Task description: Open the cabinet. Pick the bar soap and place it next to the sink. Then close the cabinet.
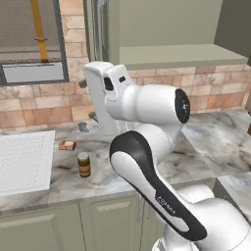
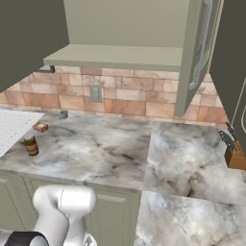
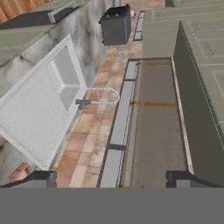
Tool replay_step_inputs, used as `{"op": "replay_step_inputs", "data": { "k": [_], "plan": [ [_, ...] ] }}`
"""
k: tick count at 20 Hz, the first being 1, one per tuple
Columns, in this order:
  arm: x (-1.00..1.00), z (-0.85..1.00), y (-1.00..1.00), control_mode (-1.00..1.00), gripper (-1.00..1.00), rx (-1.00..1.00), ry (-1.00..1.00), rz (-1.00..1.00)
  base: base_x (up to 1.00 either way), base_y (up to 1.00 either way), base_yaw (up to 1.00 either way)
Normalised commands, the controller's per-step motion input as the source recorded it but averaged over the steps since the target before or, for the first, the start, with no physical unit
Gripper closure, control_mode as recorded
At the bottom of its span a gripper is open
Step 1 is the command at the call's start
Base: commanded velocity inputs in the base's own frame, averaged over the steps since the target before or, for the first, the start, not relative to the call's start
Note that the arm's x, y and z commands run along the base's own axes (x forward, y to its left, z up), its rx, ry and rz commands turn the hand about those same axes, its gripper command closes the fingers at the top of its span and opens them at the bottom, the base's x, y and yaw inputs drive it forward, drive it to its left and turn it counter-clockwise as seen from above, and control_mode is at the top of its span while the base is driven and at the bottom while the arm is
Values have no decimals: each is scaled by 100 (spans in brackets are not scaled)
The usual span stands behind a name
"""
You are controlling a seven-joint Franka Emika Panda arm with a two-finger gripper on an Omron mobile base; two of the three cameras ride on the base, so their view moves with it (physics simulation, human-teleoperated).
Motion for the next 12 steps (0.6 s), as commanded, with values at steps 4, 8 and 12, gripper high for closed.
{"op": "replay_step_inputs", "data": {
  "k": [4, 8, 12],
  "plan": [
    [45, 19, 32, -100, -100, 0, -8, -17, 0, 0, 0],
    [40, 27, 22, -100, -100, 0, 0, -24, 0, 0, 0],
    [37, 16, 24, -100, -100, 0, 0, -24, 0, 0, 0]
  ]
}}
